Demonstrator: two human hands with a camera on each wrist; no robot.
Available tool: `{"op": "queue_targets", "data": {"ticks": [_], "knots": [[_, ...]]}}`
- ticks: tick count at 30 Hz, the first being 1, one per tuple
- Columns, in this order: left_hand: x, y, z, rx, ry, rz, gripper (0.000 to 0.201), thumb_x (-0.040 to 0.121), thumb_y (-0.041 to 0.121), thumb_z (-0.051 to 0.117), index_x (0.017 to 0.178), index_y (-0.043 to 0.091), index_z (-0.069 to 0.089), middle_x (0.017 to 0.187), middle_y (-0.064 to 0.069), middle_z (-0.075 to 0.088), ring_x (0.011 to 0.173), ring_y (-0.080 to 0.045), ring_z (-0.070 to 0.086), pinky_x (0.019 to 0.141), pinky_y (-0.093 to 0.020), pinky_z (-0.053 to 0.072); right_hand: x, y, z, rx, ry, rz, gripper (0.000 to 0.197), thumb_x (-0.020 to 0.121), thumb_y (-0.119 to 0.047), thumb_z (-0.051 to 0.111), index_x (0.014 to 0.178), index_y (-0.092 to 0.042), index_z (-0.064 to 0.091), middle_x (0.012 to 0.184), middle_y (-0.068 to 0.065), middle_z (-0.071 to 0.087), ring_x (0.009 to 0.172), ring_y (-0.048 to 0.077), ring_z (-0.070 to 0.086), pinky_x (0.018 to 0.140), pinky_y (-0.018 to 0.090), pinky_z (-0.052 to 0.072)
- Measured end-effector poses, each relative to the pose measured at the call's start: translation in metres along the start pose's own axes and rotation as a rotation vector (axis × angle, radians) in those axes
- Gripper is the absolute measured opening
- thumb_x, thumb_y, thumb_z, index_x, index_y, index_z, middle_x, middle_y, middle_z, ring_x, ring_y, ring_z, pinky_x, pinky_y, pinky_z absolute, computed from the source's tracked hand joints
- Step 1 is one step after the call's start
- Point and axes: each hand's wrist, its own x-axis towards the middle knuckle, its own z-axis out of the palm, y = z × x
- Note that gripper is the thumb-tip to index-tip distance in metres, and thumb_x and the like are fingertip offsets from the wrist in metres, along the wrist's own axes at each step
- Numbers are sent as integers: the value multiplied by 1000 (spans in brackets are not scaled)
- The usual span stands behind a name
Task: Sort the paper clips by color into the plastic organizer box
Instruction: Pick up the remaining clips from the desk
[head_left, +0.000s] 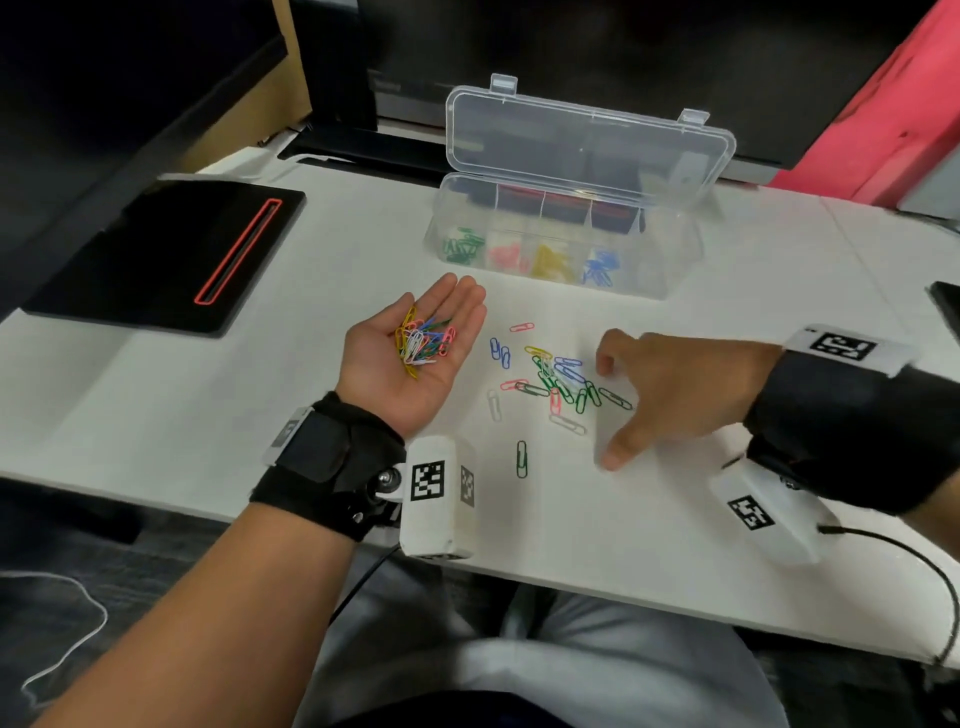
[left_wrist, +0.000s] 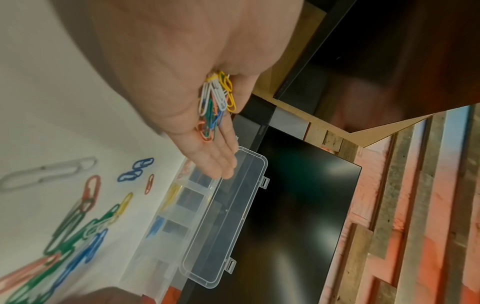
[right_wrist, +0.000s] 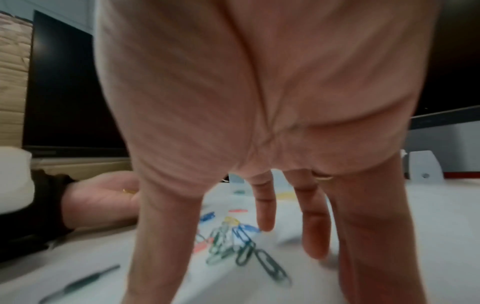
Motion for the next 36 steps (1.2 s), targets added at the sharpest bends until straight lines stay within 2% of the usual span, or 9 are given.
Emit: {"op": "queue_targets", "data": {"ticks": [4, 8, 14, 17, 21, 24, 29, 33, 36], "knots": [[1, -2, 2, 18, -2, -9, 37, 102, 19, 38, 113, -6, 63, 113, -21, 68, 96, -35, 70, 85, -44, 56, 4, -10, 9, 111, -1, 23, 131, 48, -82, 70, 148, -36, -1, 142, 7, 30, 126, 28, 46, 104, 43, 41], [1, -2, 2, 13, -4, -13, 37, 102, 19, 38, 111, -6, 64, 113, -21, 68, 95, -35, 71, 85, -47, 56, 8, -42, 17, 98, 85, -16, 133, 52, -81, 70, 151, -33, -5, 142, 15, 28, 130, 37, 34, 104, 41, 35], [-1, -1, 1, -3, -9, -6, 37, 102, 19, 38, 110, -6, 65, 113, -21, 68, 95, -35, 70, 85, -47, 56, 33, -49, 0, 137, 259, -113, 66, 78, -36, 77, 137, -23, 50, 134, 3, 53, 123, 24, 49, 98, 30, 39], [-2, -2, 1, 0, -6, -3, 37, 101, 18, 38, 110, -6, 64, 111, -22, 69, 93, -35, 71, 84, -47, 56, 42, -43, 0, 229, 367, -143, 33, 79, -18, 77, 111, -19, 71, 111, 1, 67, 97, 21, 62, 86, 28, 49], [-5, -6, 2, -5, 1, -2, 37, 101, 18, 39, 107, -8, 65, 110, -22, 69, 92, -35, 71, 86, -48, 55, 51, -37, 2, 477, 373, -122, 13, 81, -6, 70, 87, -16, 76, 87, -1, 73, 69, 20, 70, 74, 30, 59], [-12, -15, 4, 11, -10, -30, 38, 101, 19, 39, 110, -7, 64, 111, -23, 69, 96, -35, 70, 90, -45, 55, 55, -24, 2, 845, 286, -56, 13, 76, 1, 75, 76, -12, 76, 80, 5, 75, 70, 22, 73, 71, 28, 61], [-16, -31, 8, 50, 4, -93, 42, 101, 22, 35, 114, -8, 61, 118, -26, 65, 115, -36, 59, 96, -43, 48, 39, -26, -15, 1298, 378, -171, 13, 76, 9, 73, 82, -3, 72, 69, 6, 67, 65, 15, 67, 70, 22, 60], [-16, -48, 15, -32, -22, -157, 46, 101, 20, 36, 88, -10, 69, 94, -17, 61, 107, -30, 54, 101, -46, 44, 23, -49, -31, 974, 366, -340, 19, 74, -8, 81, 91, -10, 74, 75, 4, 71, 66, 12, 67, 73, 24, 58], [-15, -47, 18, -90, -21, -125, 37, 102, 16, 35, 97, -8, 62, 82, -21, 67, 83, -33, 66, 98, -45, 46, 20, -46, -42, 473, 486, -360, 37, 77, -32, 79, 112, -26, 69, 98, -7, 67, 84, 7, 63, 83, 22, 50]]}}
